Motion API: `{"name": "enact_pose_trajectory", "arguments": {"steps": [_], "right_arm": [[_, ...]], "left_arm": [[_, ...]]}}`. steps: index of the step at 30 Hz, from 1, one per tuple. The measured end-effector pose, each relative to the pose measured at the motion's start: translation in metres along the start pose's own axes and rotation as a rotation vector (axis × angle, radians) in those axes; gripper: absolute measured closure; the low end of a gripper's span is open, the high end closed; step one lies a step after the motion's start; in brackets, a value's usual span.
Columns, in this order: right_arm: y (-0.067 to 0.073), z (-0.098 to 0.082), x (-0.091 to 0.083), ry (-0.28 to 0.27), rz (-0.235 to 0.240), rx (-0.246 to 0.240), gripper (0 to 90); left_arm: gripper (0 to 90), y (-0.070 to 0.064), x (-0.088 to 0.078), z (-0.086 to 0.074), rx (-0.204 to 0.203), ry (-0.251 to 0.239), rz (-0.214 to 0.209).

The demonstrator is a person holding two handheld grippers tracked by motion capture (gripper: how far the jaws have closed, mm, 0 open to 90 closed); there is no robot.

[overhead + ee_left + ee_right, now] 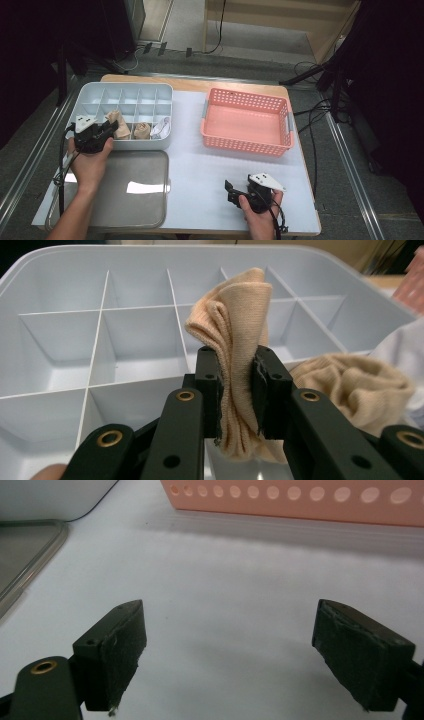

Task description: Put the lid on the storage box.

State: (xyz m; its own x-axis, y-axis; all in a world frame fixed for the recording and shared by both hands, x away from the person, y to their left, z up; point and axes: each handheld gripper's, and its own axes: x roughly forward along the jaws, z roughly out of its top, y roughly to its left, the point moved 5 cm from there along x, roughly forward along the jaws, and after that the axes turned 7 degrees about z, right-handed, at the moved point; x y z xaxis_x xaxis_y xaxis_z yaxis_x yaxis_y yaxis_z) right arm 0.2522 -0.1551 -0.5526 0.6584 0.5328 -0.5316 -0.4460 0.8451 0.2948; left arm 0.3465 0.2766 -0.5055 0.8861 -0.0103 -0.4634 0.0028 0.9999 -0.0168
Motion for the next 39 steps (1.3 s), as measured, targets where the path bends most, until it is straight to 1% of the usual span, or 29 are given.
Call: {"name": "enact_pose_trajectory", "arguments": {"steps": [2, 4, 5, 8, 10, 12, 13, 14, 15, 16, 18, 19, 21, 23, 24, 25, 26, 28, 29, 31, 33, 34, 36, 37, 38, 39], "right_arm": [[0.000, 0.000, 0.000, 0.001, 0.000, 0.009, 14.1], [0.000, 0.000, 0.000, 0.001, 0.001, 0.012, 14.1], [-0.001, 0.000, 0.000, 0.001, 0.003, 0.011, 14.0], [-0.002, 0.000, 0.000, 0.001, 0.003, 0.013, 14.1], [-0.002, 0.000, 0.000, -0.002, 0.004, 0.013, 14.1], [-0.002, 0.000, 0.000, -0.002, 0.004, 0.016, 14.1], [-0.002, 0.000, 0.000, -0.002, 0.004, 0.017, 14.1], [-0.003, 0.000, 0.000, -0.001, 0.005, 0.018, 14.1], [-0.003, 0.000, 0.000, -0.002, 0.006, 0.021, 14.1], [-0.003, 0.000, 0.000, -0.002, 0.006, 0.024, 14.1], [-0.003, 0.000, 0.000, -0.003, 0.010, 0.024, 14.1], [-0.003, 0.000, 0.000, -0.002, 0.011, 0.022, 14.2], [-0.002, 0.000, 0.000, -0.001, 0.012, 0.024, 14.2], [-0.001, 0.001, 0.000, -0.005, 0.015, 0.022, 14.6], [-0.001, 0.002, 0.000, -0.007, 0.020, 0.025, 14.8], [0.000, 0.002, -0.001, -0.009, 0.021, 0.024, 15.1], [0.001, 0.004, 0.000, -0.015, 0.023, 0.033, 15.6], [0.005, 0.005, 0.000, -0.021, 0.033, 0.037, 16.0], [0.008, 0.006, 0.001, -0.022, 0.039, 0.033, 16.1], [0.014, 0.008, 0.003, -0.015, 0.047, 0.018, 16.3], [0.020, 0.010, 0.005, -0.009, 0.054, 0.013, 16.3], [0.023, 0.011, 0.006, -0.013, 0.051, 0.001, 16.4], [0.030, 0.014, 0.007, -0.015, 0.020, -0.017, 16.3], [0.032, 0.015, 0.007, -0.012, 0.017, -0.021, 16.3], [0.035, 0.015, 0.008, -0.009, 0.019, -0.025, 16.3], [0.040, 0.016, 0.009, 0.001, 0.017, -0.039, 16.5]], "left_arm": [[76.3, -0.003, 0.002, -0.002, 0.025, 0.011, 0.008], [75.5, -0.005, 0.002, -0.002, 0.035, 0.016, 0.014], [74.5, -0.006, 0.001, -0.001, 0.030, 0.024, 0.006], [66.0, -0.007, 0.002, -0.001, 0.021, 0.057, -0.015], [60.5, -0.007, 0.003, 0.000, 0.000, 0.057, -0.022], [55.5, -0.007, 0.003, 0.001, 0.000, 0.066, -0.018], [54.0, -0.007, 0.003, 0.002, -0.002, 0.054, -0.016], [53.6, -0.007, 0.002, 0.003, -0.004, 0.052, -0.020], [53.8, -0.008, 0.003, 0.003, -0.006, 0.053, -0.029], [57.4, -0.007, 0.003, 0.003, -0.006, 0.064, -0.036], [71.9, -0.007, 0.005, 0.002, -0.014, 0.069, -0.058], [77.8, -0.007, 0.005, 0.001, -0.015, 0.075, -0.088], [81.1, -0.005, 0.004, 0.002, -0.035, 0.075, -0.087], [80.7, -0.002, 0.003, 0.003, -0.052, 0.075, -0.092], [78.1, -0.001, 0.002, 0.003, -0.059, 0.074, -0.091], [73.3, 0.001, 0.001, 0.004, -0.070, 0.066, -0.094], [67.3, 0.002, -0.001, 0.004, -0.080, 0.061, -0.100], [59.0, 0.004, -0.006, 0.005, -0.093, 0.044, -0.103], [56.1, 0.006, -0.010, 0.006, -0.097, 0.033, -0.109], [49.5, 0.009, -0.016, 0.006, -0.101, 0.031, -0.114], [46.8, 0.015, -0.023, 0.005, -0.097, 0.041, -0.117], [45.9, 0.019, -0.027, 0.004, -0.102, 0.040, -0.116], [44.1, 0.027, -0.035, 0.000, -0.116, 0.037, -0.126], [43.8, 0.029, -0.039, -0.002, -0.120, 0.037, -0.133], [43.3, 0.033, -0.044, -0.006, -0.115, 0.033, -0.136], [42.3, 0.034, -0.047, -0.009, -0.115, 0.031, -0.130]]}}
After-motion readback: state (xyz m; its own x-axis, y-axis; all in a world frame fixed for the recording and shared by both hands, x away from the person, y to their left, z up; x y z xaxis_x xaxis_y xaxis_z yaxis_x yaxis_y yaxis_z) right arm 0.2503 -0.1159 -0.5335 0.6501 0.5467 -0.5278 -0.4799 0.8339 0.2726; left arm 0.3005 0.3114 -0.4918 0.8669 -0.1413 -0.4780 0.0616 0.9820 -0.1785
